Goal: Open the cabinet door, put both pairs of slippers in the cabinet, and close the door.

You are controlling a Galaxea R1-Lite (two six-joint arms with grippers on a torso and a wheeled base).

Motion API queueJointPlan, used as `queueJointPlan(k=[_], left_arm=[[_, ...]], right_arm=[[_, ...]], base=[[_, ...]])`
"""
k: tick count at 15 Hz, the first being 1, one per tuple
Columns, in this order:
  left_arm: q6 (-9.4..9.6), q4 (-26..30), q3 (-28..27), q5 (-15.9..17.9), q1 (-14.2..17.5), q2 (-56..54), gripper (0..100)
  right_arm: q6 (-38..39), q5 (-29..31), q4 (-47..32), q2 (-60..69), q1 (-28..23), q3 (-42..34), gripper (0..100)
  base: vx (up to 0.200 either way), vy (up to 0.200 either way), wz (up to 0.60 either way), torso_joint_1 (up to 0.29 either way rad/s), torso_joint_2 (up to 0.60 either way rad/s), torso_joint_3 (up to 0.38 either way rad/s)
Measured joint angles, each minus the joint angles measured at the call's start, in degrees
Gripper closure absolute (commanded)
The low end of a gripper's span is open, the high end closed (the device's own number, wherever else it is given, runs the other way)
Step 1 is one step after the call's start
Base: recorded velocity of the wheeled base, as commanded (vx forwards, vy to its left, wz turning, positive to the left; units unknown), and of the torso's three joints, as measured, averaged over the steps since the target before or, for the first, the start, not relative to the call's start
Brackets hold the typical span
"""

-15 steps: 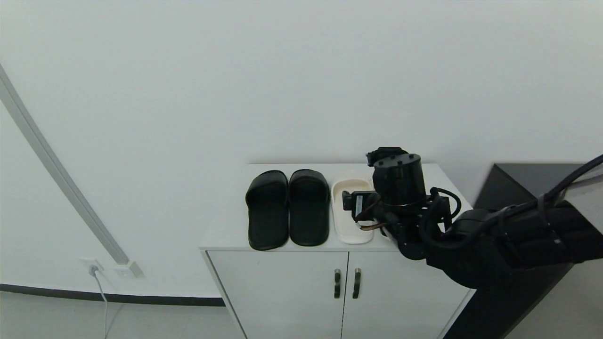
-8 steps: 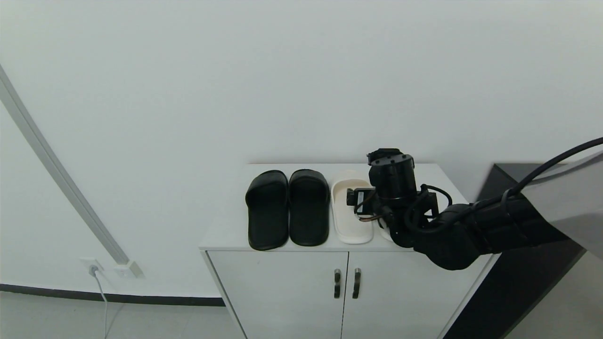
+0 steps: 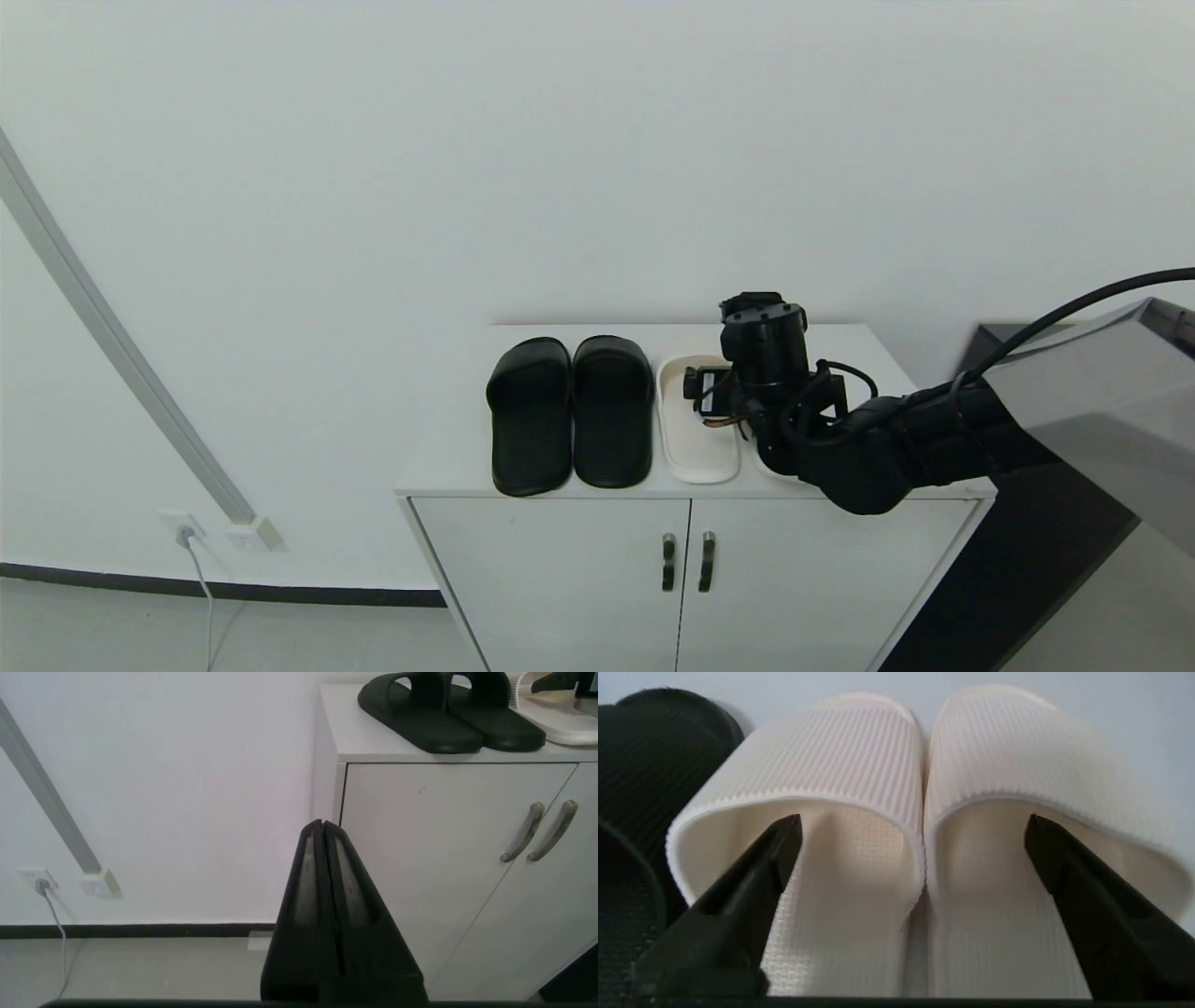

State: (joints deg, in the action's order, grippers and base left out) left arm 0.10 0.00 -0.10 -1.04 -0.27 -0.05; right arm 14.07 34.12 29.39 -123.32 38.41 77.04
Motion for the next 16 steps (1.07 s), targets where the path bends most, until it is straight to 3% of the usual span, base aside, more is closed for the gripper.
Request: queueJointPlan(k=[11,16], left_arm=[[0.0,0.0,0.0,0.0,0.0,0.0,100],[0.0,0.0,0.0,0.0,0.0,0.0,100]], right_arm=[[-0.7,0.5,0.1,0.1,-0.6,-0.2,100],[-2.4,-0.3,0.2,7.1,0.0,-5.7,100]], base=[[0.0,0.0,0.0,0.0,0.0,0.0],[0.0,0.0,0.0,0.0,0.0,0.0]])
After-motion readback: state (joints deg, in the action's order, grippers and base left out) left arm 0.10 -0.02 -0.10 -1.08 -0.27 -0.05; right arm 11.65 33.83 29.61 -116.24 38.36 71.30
